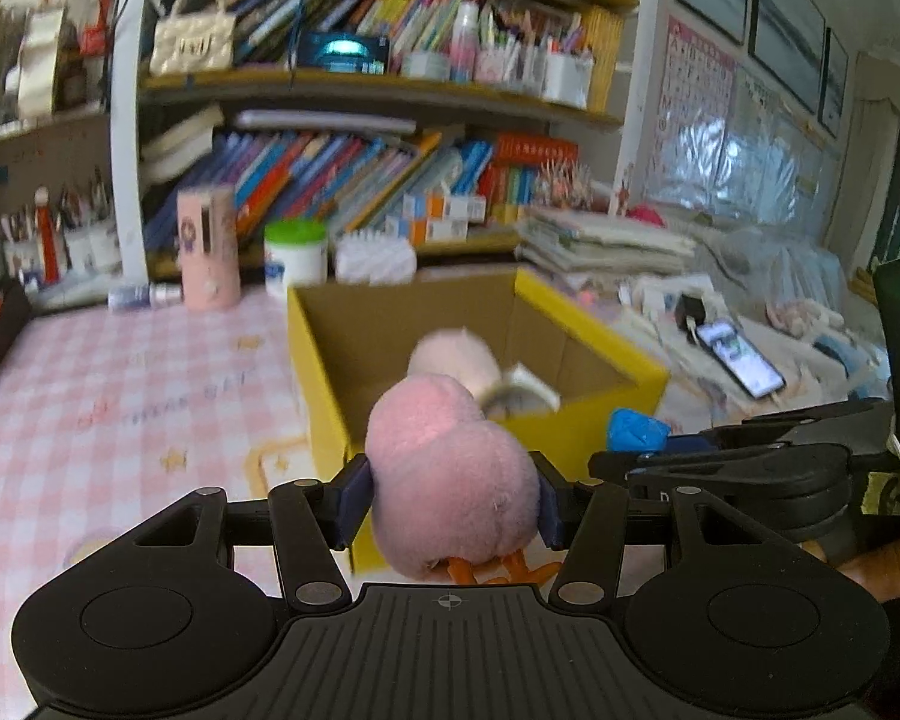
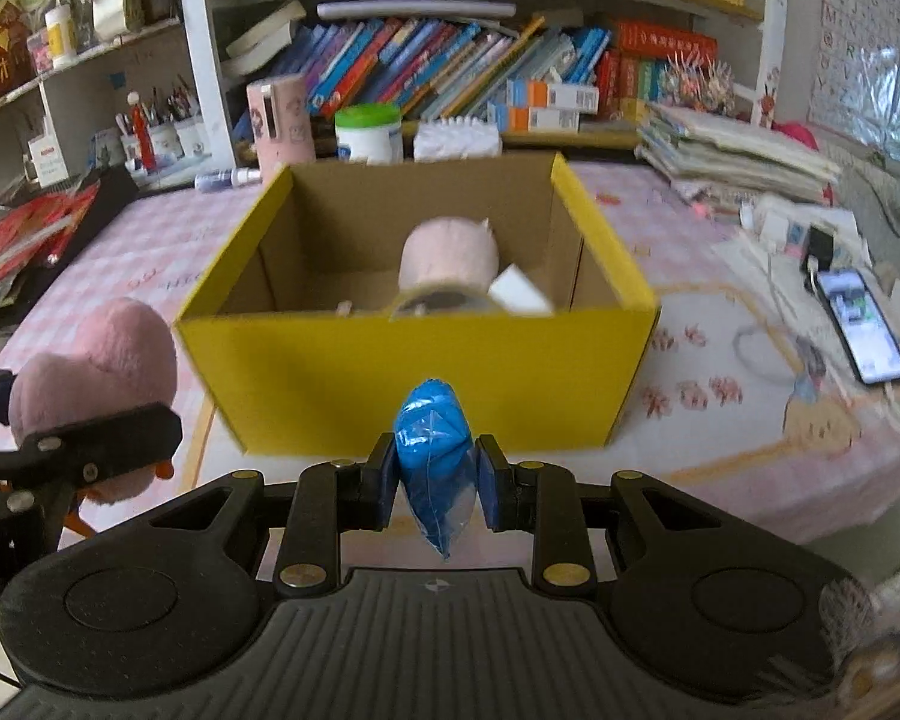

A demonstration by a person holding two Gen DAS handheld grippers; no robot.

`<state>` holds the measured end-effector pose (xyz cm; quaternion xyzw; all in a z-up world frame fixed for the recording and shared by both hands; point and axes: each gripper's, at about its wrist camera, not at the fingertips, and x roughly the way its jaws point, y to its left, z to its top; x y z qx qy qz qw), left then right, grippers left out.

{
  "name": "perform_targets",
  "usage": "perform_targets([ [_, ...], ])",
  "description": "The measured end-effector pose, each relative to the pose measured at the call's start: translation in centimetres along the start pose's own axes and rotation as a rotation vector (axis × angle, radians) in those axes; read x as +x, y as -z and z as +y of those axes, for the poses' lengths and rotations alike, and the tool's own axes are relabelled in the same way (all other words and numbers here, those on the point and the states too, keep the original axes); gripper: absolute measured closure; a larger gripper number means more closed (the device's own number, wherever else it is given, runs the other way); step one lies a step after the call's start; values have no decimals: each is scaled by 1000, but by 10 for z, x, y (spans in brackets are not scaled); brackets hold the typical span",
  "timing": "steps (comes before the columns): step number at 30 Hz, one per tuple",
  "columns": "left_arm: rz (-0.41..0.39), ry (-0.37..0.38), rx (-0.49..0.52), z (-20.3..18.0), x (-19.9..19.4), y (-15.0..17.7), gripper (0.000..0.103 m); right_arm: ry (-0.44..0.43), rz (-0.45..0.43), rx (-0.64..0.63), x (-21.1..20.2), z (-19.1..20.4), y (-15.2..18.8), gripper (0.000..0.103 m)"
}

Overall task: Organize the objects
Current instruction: 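Carry the pink chick with both tools over the yellow box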

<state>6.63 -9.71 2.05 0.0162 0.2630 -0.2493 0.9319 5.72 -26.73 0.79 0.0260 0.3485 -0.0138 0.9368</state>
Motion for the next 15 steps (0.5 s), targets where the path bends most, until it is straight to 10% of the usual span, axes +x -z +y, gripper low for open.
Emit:
perform_targets([
  [15, -14, -96, 42, -18, 70, -43, 50, -58, -116, -55, 42, -48, -65, 78],
])
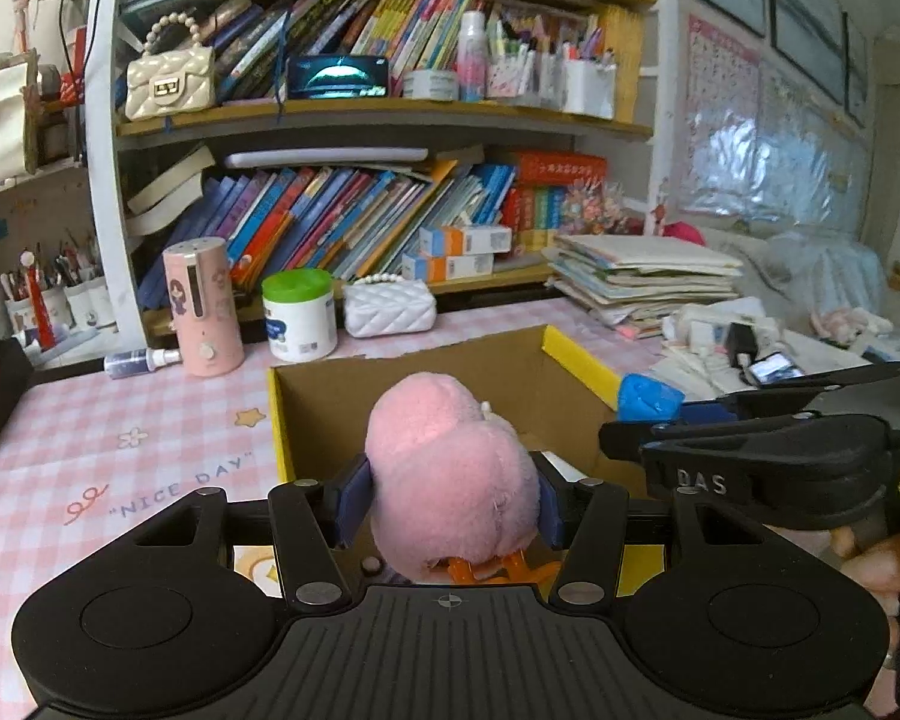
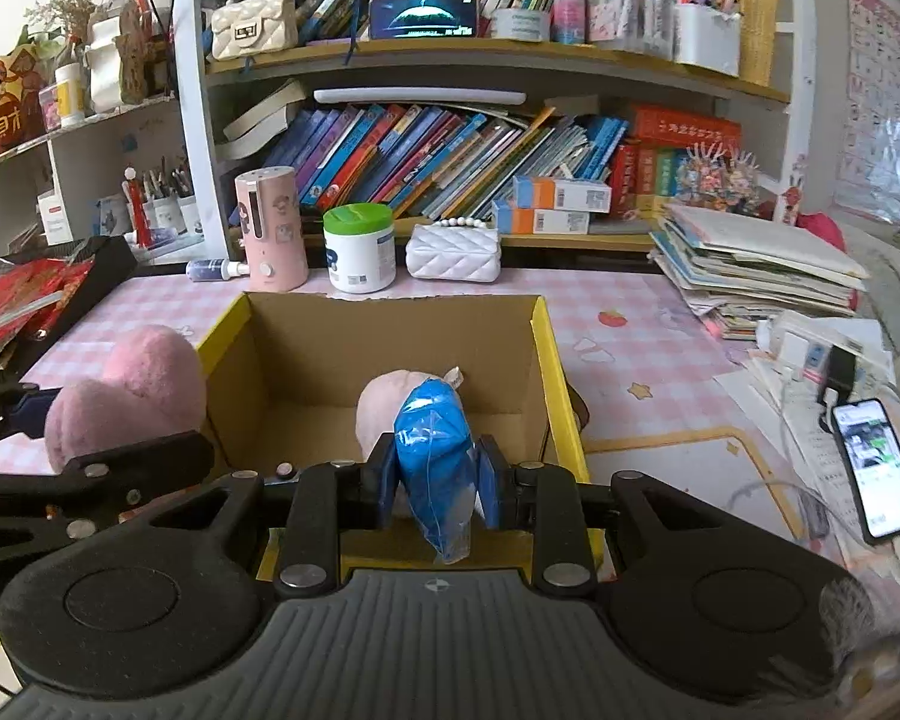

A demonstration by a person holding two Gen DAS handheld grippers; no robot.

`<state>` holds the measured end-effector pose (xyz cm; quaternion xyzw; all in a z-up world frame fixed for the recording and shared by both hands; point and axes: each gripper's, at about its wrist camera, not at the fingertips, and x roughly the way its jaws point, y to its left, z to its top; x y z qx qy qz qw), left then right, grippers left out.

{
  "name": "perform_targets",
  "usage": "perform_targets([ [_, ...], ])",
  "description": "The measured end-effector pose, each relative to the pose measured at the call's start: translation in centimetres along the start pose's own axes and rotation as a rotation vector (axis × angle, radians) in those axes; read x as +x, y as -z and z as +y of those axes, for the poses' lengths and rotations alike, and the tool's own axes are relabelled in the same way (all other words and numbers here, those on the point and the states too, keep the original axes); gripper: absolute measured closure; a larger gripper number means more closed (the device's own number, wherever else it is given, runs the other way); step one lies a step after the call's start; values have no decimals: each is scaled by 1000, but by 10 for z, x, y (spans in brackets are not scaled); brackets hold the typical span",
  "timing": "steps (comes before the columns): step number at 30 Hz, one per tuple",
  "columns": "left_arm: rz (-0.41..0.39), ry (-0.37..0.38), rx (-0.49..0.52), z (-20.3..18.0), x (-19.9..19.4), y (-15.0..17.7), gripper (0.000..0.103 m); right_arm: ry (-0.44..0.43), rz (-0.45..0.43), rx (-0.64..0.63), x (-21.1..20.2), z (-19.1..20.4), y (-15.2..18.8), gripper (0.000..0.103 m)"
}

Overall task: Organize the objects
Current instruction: 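Carry the pink chick with both tools over the yellow box, then lower the chick into the box and open both tools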

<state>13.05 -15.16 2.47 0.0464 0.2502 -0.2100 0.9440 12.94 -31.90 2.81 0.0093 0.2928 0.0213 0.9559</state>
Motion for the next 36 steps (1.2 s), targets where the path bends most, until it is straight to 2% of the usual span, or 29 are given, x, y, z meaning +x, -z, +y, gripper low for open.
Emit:
perform_targets([
  [10, 92, -55, 17, -6, 44, 0, 50, -34, 55, -58, 42, -12, -5, 78],
  [19, 160, -76, 32, -7, 61, 7, 50, -58, 120, -80, 66, -19, 2, 78],
  [22, 177, -76, 33, -8, 63, 10, 49, -59, 112, -108, 68, -17, 4, 78],
  [28, 170, -86, 50, -13, 62, 11, 47, -55, 98, -156, 70, -15, 7, 78],
  [36, 96, -124, 35, -16, 46, 6, 33, -52, 84, -213, 71, -12, 9, 78],
])
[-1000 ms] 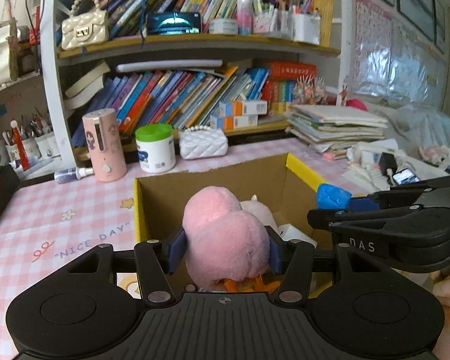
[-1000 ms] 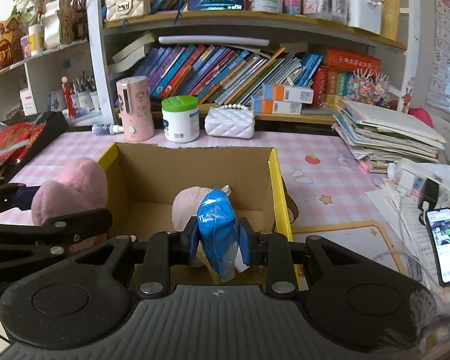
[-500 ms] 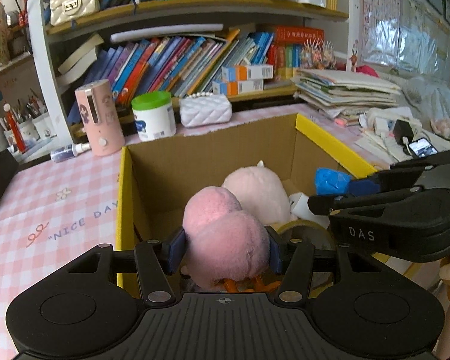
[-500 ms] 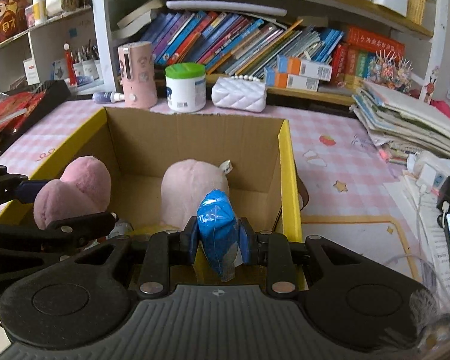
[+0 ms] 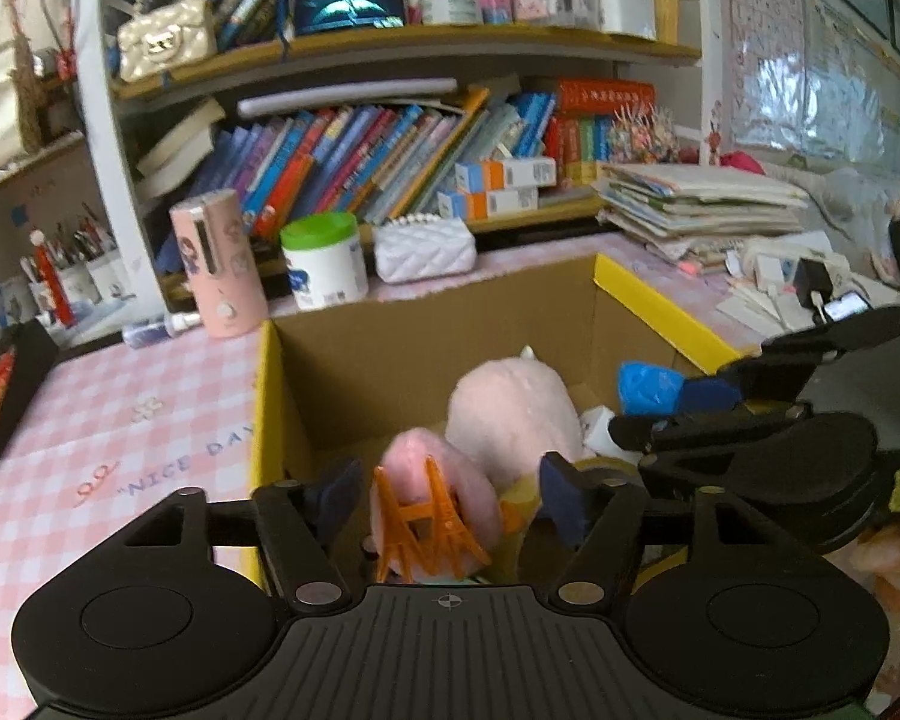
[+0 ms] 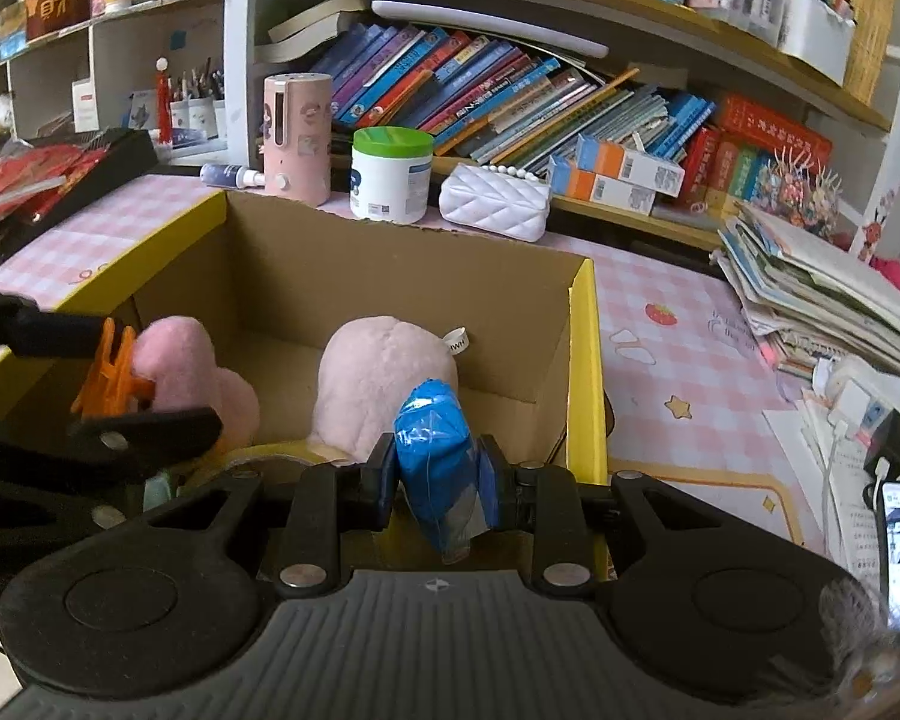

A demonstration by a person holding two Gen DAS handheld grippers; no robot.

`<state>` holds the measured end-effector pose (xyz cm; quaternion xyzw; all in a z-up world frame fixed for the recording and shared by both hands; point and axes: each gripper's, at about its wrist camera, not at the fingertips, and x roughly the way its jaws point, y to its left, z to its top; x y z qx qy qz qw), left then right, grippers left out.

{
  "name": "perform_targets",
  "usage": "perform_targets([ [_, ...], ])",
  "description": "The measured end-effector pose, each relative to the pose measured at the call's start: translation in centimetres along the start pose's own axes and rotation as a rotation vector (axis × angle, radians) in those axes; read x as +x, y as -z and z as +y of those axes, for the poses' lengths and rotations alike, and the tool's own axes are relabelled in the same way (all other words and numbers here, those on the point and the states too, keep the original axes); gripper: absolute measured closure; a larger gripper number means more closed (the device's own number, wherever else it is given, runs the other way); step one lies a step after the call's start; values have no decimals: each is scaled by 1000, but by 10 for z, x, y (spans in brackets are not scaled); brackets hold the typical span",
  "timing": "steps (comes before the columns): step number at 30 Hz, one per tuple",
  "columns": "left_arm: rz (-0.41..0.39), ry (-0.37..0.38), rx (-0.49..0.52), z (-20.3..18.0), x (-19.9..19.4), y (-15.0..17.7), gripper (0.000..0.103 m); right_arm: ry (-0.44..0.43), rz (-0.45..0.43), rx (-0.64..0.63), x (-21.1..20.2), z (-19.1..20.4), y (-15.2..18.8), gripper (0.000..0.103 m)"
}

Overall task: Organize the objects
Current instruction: 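Lower the chick into the box and open both tools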

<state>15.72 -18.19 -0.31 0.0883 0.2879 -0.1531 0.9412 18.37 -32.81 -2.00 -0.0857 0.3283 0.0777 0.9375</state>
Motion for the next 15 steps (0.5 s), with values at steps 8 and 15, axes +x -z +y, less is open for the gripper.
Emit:
perform_targets([
  [8, -48, -65, -93, 11, -26, 2, 22, -35, -33, -10, -6, 6, 3, 78],
  [15, -42, -122, -139, 20, -41, 12, 19, -35, -29, -11, -4, 9, 3, 78],
])
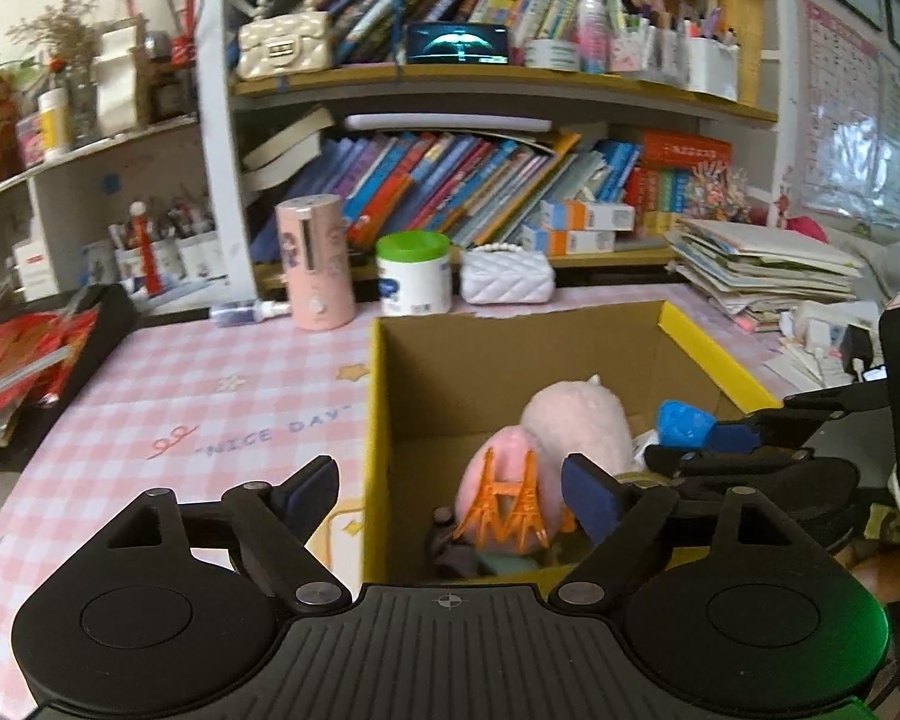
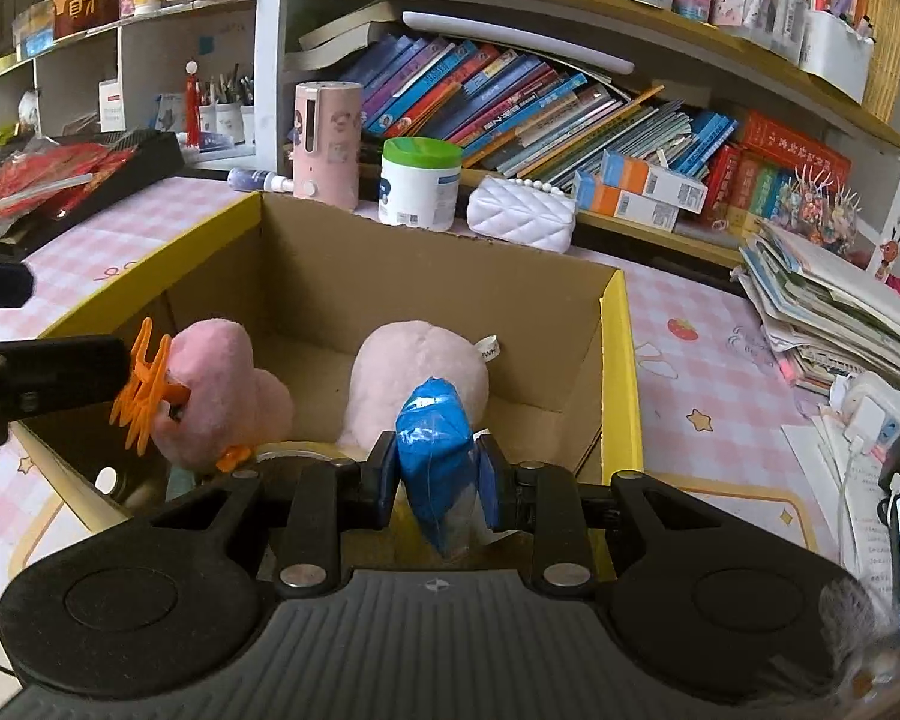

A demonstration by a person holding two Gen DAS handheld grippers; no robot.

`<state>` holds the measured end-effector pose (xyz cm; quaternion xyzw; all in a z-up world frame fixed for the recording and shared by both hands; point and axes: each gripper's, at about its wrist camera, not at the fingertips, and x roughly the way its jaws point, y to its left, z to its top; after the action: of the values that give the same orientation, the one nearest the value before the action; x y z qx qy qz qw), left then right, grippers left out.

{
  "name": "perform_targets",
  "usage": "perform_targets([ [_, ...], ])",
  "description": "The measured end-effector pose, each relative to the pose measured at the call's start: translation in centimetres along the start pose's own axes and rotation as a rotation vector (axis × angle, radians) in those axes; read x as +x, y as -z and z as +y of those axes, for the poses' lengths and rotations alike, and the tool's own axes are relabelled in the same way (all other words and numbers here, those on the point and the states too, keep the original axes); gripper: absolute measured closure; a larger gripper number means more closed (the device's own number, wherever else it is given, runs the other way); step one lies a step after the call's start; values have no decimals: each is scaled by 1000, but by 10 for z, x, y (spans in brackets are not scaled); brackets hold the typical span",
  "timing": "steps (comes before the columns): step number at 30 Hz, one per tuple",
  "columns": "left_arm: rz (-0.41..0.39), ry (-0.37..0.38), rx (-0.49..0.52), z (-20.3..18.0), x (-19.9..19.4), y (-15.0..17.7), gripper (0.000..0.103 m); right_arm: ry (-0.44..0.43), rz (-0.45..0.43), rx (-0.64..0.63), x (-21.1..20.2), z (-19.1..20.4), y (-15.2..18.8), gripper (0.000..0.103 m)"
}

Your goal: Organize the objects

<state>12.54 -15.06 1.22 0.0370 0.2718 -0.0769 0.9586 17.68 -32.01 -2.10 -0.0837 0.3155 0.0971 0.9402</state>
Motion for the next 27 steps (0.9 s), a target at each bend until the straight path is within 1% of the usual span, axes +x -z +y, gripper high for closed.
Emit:
perform_targets([
  [4, 1, -35, -37, 8, -8, 4, 18, 5, 0, 3, -1, 1, 1, 78],
  [7, -10, -57, -59, 14, -16, 7, 14, 5, -1, 14, -6, 0, 2, 78],
  [11, -20, -74, -70, 21, -24, 9, 14, 20, -7, 18, -12, 3, 3, 78],
  [12, -21, -77, -72, 23, -25, 9, 13, 27, -6, 23, -13, 3, 3, 78],
  [13, -22, -82, -73, 25, -28, 11, 10, 36, -7, 28, -15, 4, 3, 77],
  [15, -27, -92, -76, 29, -33, 15, 7, 48, -17, 36, -20, 7, 3, 69],
  [17, -23, -96, -84, 33, -38, 19, 7, 57, -25, 46, -26, 11, 3, 59],
  [22, -18, -116, -107, 46, -53, 28, 6, 66, -46, 28, -47, 30, 5, 47],
  [27, -14, -131, -121, 56, -67, 40, 5, 74, -69, 59, -69, 48, 7, 37],
])
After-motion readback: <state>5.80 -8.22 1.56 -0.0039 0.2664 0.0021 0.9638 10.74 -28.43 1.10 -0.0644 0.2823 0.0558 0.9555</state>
